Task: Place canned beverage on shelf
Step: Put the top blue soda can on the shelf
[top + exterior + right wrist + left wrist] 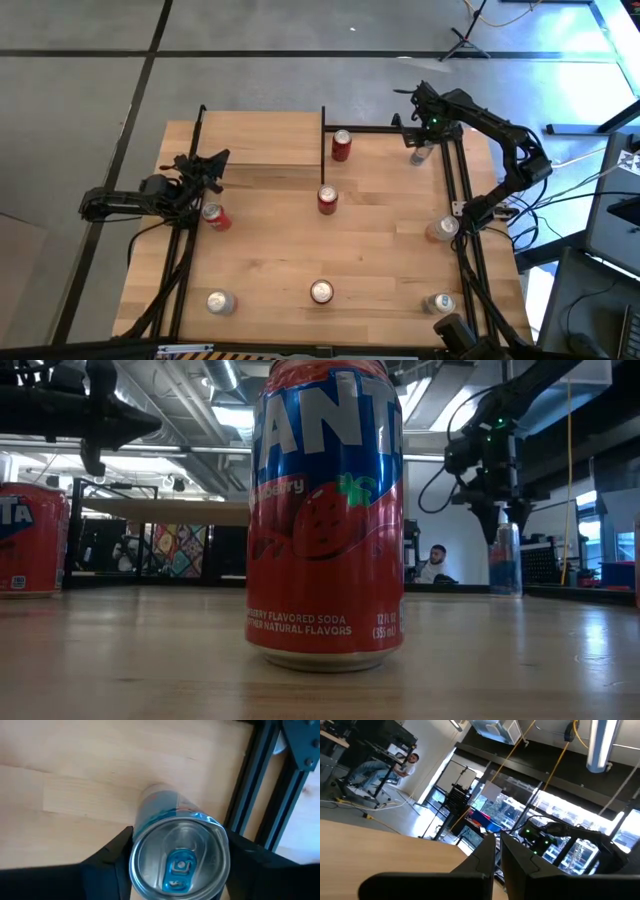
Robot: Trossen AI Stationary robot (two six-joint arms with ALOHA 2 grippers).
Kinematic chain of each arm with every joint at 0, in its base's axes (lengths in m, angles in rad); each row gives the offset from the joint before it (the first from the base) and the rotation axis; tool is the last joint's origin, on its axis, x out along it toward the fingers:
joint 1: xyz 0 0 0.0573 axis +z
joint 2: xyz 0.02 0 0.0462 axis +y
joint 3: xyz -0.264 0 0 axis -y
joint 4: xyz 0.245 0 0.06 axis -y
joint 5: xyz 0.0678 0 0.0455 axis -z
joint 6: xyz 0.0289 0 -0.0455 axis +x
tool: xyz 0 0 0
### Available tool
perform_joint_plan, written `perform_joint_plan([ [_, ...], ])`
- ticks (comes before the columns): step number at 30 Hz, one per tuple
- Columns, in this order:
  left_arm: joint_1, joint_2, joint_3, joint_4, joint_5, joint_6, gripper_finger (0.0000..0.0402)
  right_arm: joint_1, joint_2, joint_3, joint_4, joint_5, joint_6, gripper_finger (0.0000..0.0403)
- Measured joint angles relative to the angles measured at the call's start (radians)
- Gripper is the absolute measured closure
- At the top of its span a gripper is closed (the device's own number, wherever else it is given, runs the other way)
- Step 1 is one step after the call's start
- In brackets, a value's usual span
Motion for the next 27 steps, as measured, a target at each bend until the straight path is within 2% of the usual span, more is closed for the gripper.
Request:
perform_joint_plan([
  [6,0.000,0.000,0.000,-0.008,0.000,-0.007,0.0354,0.000,-0.030,0.036,0.012,-0.046,-0.083,0.0195],
  [8,0.000,0.000,0.000,-0.011,0.071,-0.007,0.0332,0.000,-0.043,0.063,0.011,-0.091,-0.136,0.0195],
  [10,0.000,0.002,0.010,-0.021,0.172,-0.008,0.0307,0.000,-0.056,0.097,0.011,-0.173,-0.187,0.0195],
  [12,0.000,0.017,0.038,-0.072,0.225,-0.027,0.0279,0.008,-0.064,0.139,0.007,-0.254,-0.231,0.0195],
  [19,0.000,0.104,0.226,-0.304,0.237,0.005,0.0198,0.125,-0.066,0.346,-0.006,-0.381,-0.338,0.0195],
  [23,0.000,0.183,0.331,-0.311,0.229,0.078,0.0186,0.219,-0.066,0.460,0.029,-0.390,-0.349,0.0195],
  [27,0.000,0.293,0.453,-0.376,0.234,0.106,0.0191,0.308,-0.066,0.552,0.084,-0.390,-0.348,0.0195],
])
